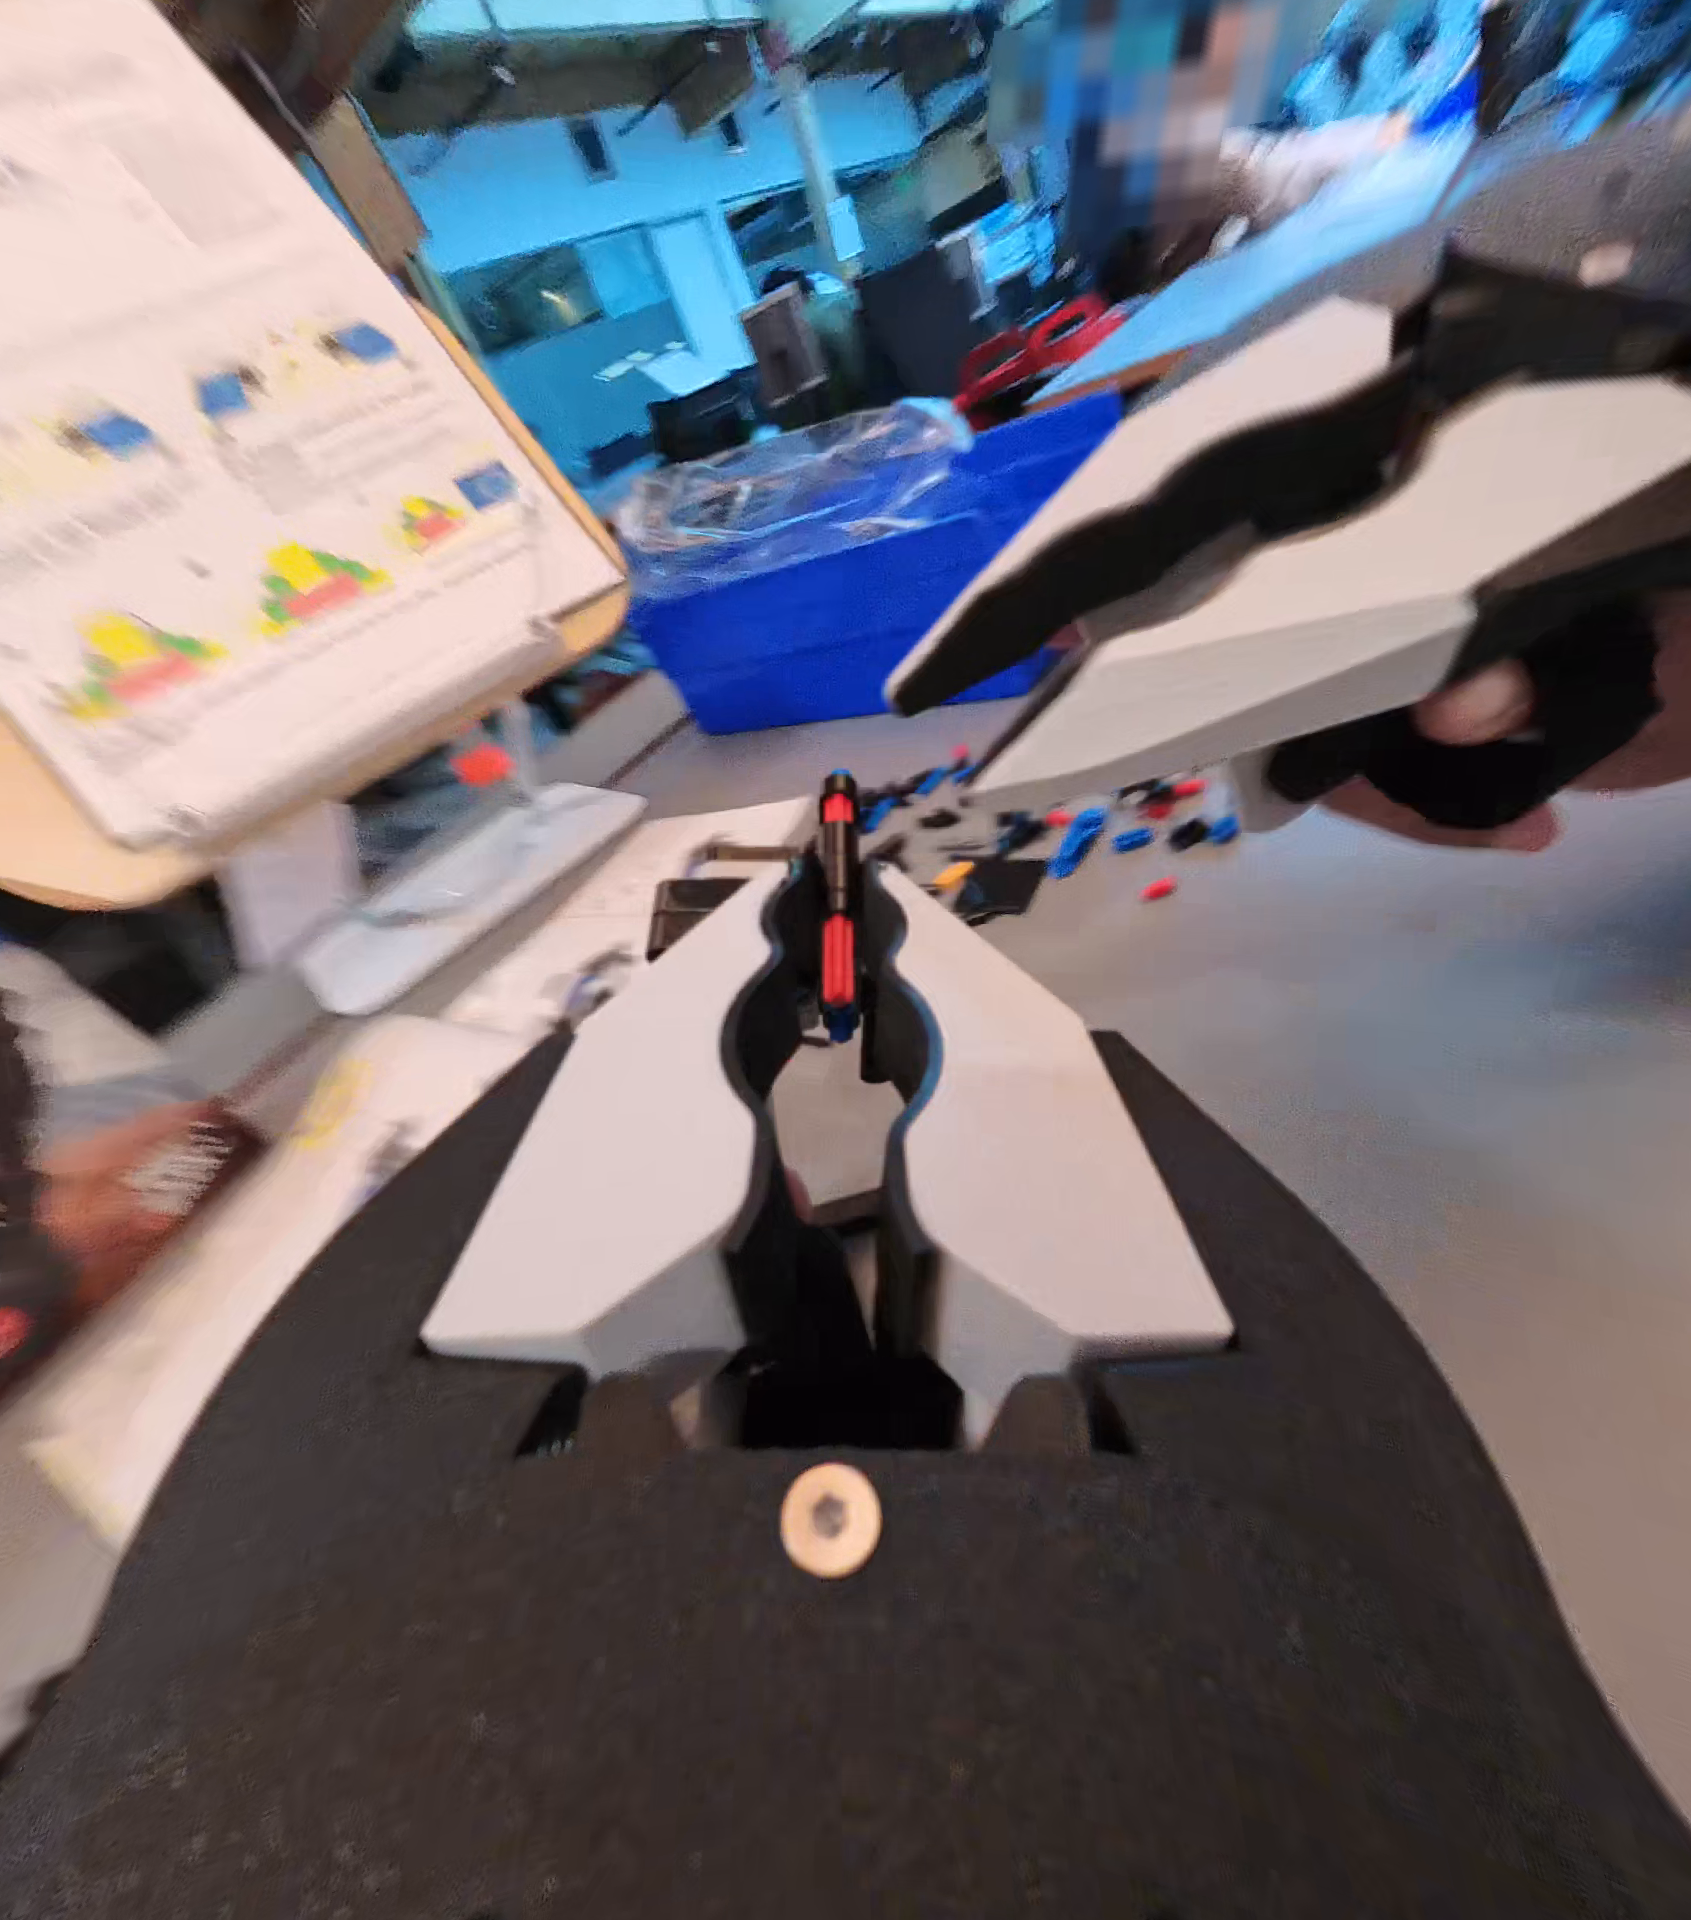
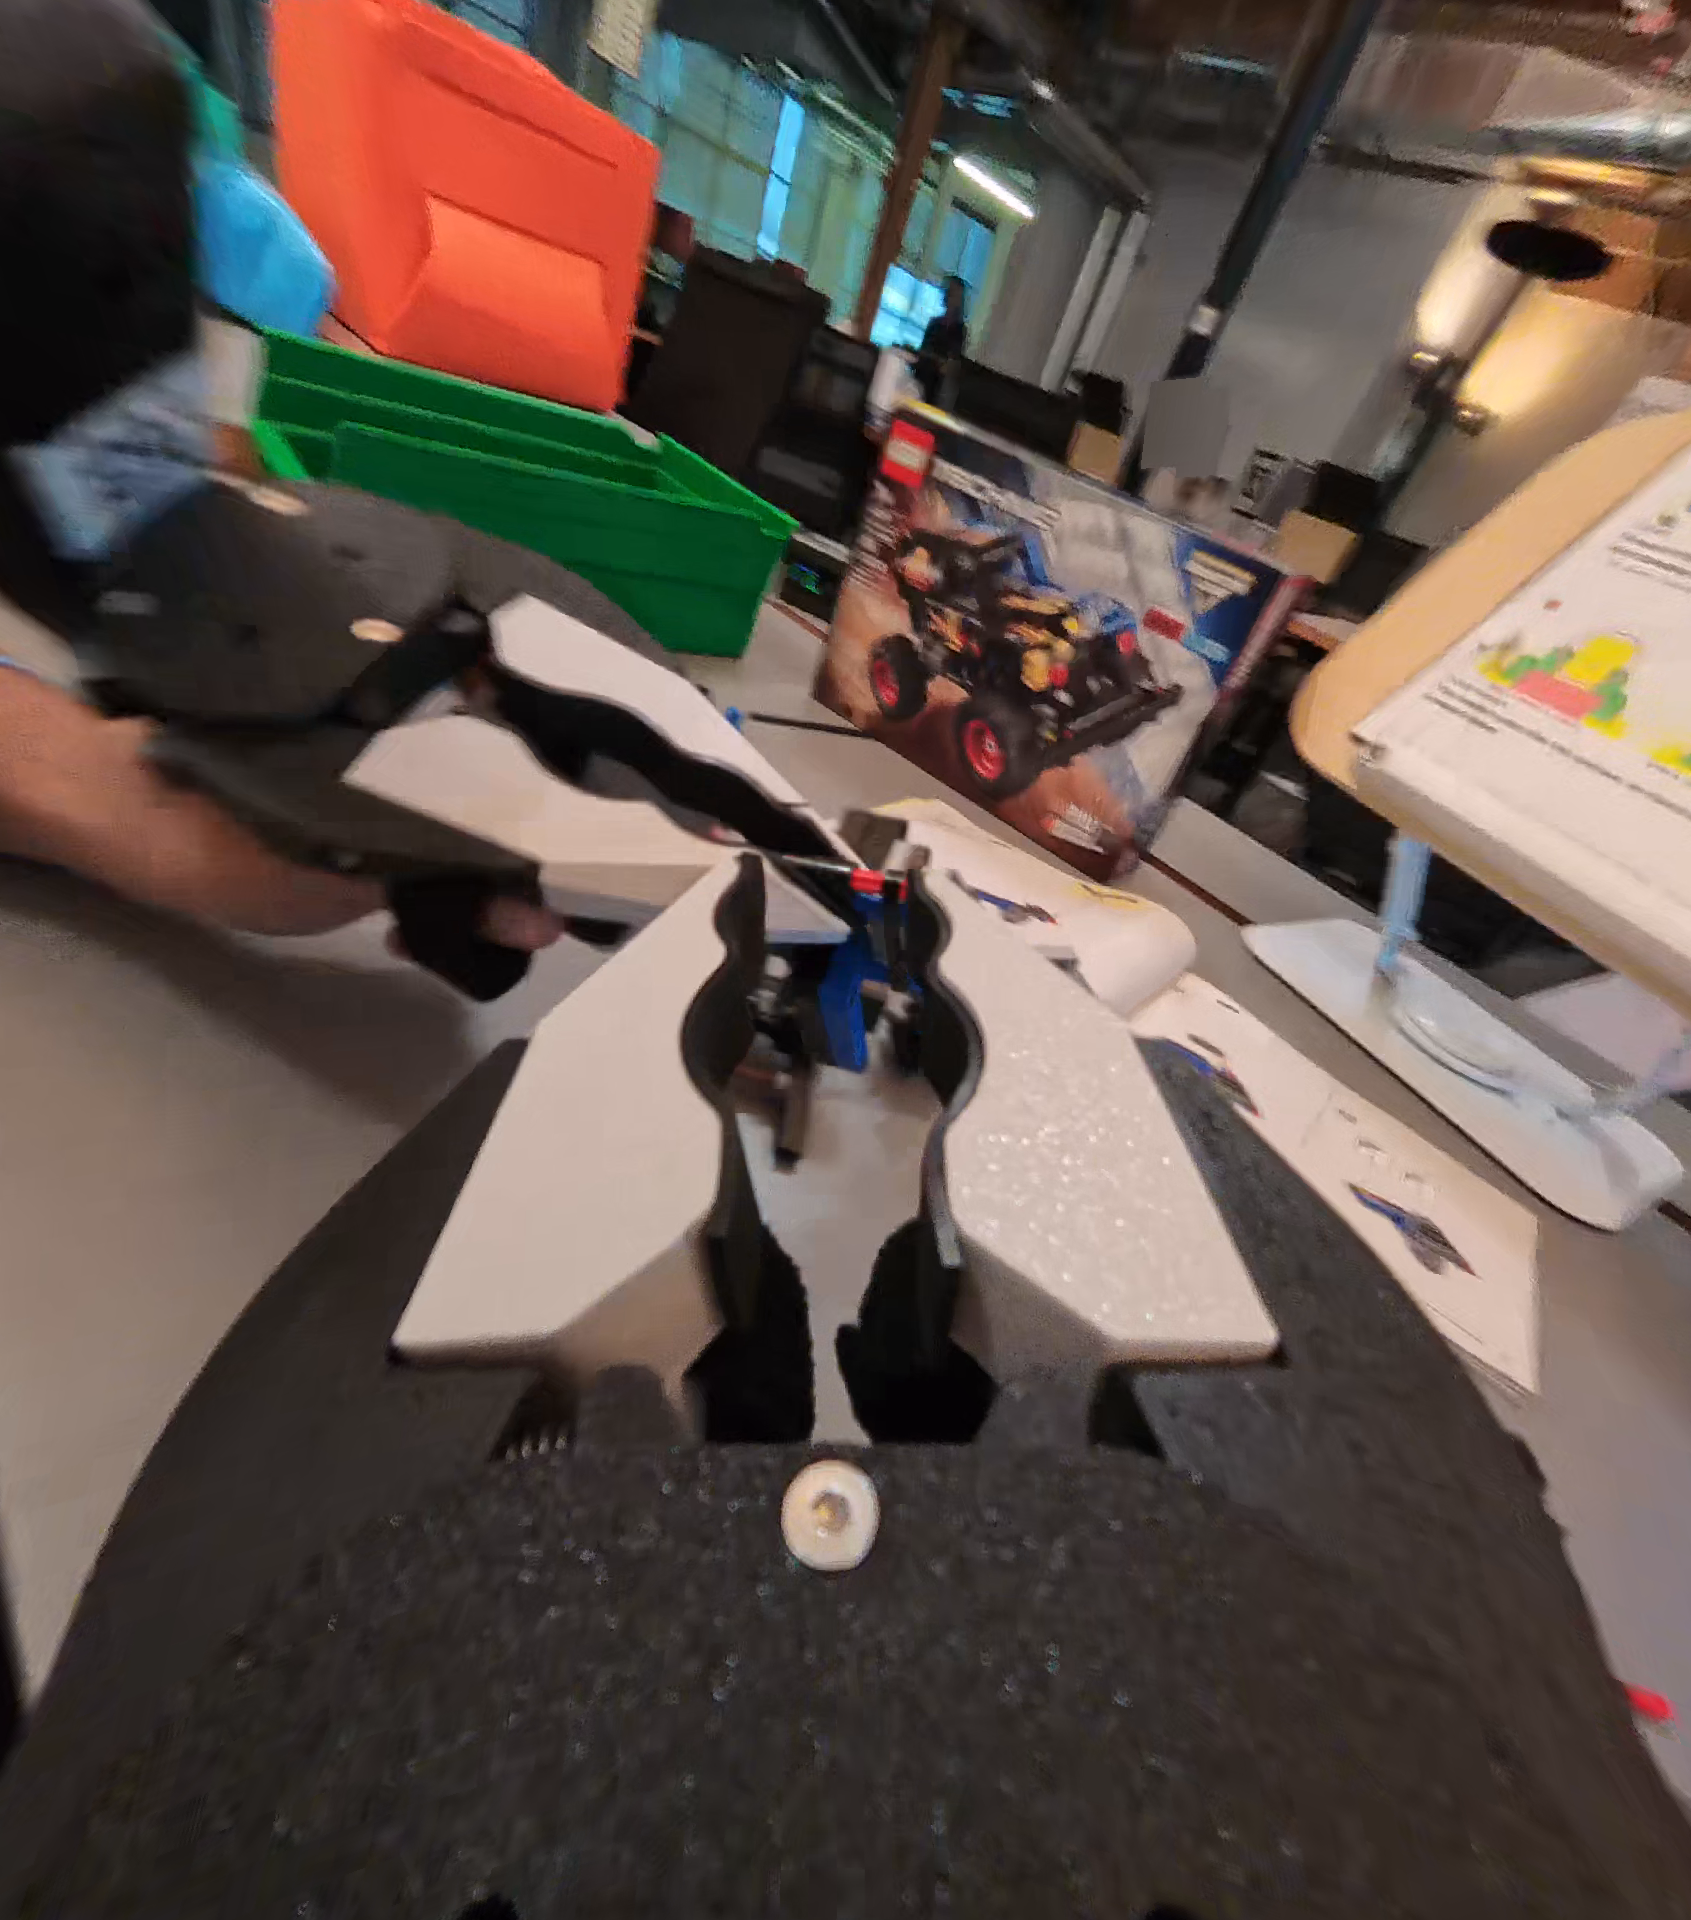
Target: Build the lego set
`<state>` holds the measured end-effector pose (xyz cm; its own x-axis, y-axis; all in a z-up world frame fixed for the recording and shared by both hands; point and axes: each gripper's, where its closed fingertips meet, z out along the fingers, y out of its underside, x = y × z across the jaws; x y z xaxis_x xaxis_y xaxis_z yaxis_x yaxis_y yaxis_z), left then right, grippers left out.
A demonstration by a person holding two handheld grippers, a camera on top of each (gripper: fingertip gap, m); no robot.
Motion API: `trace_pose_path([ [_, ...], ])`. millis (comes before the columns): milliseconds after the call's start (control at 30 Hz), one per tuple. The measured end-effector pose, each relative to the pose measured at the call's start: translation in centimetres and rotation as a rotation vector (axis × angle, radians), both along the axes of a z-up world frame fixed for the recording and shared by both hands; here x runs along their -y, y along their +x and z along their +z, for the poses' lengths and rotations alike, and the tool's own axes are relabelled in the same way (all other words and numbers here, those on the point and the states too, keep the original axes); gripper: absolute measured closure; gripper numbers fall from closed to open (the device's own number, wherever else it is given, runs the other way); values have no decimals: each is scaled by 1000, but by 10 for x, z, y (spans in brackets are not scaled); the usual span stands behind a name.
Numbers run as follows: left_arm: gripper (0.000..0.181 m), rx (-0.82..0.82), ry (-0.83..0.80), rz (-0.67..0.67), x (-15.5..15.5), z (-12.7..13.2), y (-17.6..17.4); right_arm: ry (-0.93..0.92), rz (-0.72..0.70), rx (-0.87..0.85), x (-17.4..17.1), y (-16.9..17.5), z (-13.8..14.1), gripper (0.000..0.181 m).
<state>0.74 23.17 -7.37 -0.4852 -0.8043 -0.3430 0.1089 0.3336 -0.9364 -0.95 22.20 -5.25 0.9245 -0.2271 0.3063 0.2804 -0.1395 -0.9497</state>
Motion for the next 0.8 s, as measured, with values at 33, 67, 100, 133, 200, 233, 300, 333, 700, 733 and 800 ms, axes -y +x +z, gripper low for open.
trace_pose_path([
  [33, 176, -82, -104, -77, 3, -1, -2, 17, 88, -39, 3, -8, 4, 156],
  [67, 176, -164, -218, -174, 8, 0, -7, 27, 153, -81, 8, -10, 9, 155],
  [100, 176, -222, -331, -257, 10, 5, -12, 53, 172, -111, 14, -5, 16, 153],
  [133, 176, -283, -428, -359, 14, 10, -19, 81, 200, -140, 19, -1, 23, 153],
  [200, 176, -392, -589, -487, 18, 17, -26, 39, 326, -243, 25, -4, 19, 155],
  [233, 176, -441, -642, -537, 20, 17, -28, -21, 414, -326, 26, -11, 10, 151],
  [300, 176, -489, -678, -591, 25, 15, -32, -41, 455, -425, 26, -11, 3, 153],
  [333, 176, -514, -678, -611, 28, 12, -34, -29, 489, -451, 26, -14, 3, 160],
  [700, 176, -558, -644, -646, 36, 1, -38, -80, 555, -576, 23, -17, -14, 177],
  [733, 176, -562, -646, -648, 36, 1, -39, -78, 552, -569, 23, -17, -15, 178],
  [800, 176, -565, -633, -635, 36, -3, -38, -92, 533, -547, 23, -16, -18, 178],
])
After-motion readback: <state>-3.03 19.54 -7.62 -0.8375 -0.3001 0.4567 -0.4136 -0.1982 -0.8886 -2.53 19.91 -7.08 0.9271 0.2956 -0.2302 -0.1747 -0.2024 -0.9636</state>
